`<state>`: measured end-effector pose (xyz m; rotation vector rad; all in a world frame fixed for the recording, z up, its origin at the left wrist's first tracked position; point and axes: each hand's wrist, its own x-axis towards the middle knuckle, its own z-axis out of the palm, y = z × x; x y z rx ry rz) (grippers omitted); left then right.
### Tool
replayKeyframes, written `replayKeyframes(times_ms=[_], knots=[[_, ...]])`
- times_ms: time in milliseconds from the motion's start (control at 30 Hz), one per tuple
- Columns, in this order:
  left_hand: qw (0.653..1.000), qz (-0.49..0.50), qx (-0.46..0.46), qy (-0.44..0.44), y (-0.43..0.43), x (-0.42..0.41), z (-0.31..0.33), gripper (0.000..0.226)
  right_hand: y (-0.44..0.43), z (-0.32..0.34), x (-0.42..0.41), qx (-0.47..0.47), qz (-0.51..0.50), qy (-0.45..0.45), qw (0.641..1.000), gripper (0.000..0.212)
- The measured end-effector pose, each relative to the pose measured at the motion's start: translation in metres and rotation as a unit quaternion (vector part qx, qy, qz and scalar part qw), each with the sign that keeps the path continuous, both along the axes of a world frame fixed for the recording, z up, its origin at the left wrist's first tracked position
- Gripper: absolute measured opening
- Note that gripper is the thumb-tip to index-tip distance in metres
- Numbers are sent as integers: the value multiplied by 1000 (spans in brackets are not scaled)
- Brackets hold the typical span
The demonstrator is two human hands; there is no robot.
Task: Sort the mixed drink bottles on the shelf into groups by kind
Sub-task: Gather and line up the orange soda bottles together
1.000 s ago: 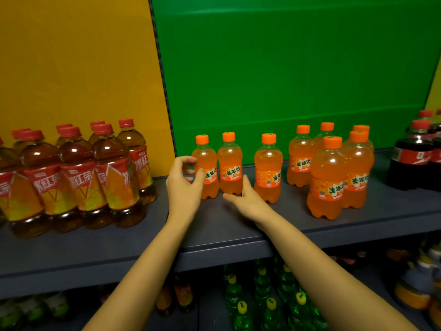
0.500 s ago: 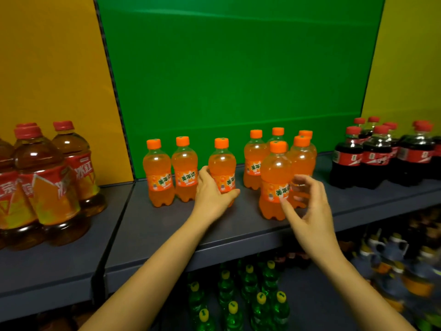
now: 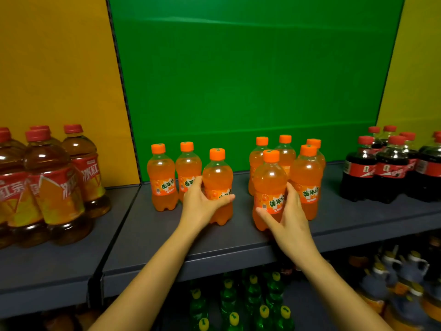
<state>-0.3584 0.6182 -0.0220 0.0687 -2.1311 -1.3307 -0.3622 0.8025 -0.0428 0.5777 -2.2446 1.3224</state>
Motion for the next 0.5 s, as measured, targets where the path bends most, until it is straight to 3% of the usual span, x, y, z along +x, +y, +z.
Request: replayKeyframes(times_ms=[133, 333, 500], knots=[[1000, -10, 14, 6, -27, 30, -1, 69, -19, 0, -1, -6, 49, -8, 999, 79], [1000, 28, 8, 3, -63, 59, 2, 56, -60, 3, 6, -1, 110, -4, 994, 77], [1000, 7, -4, -10, -86, 65, 5, 60, -94, 5, 4, 4, 121, -10, 993, 75]])
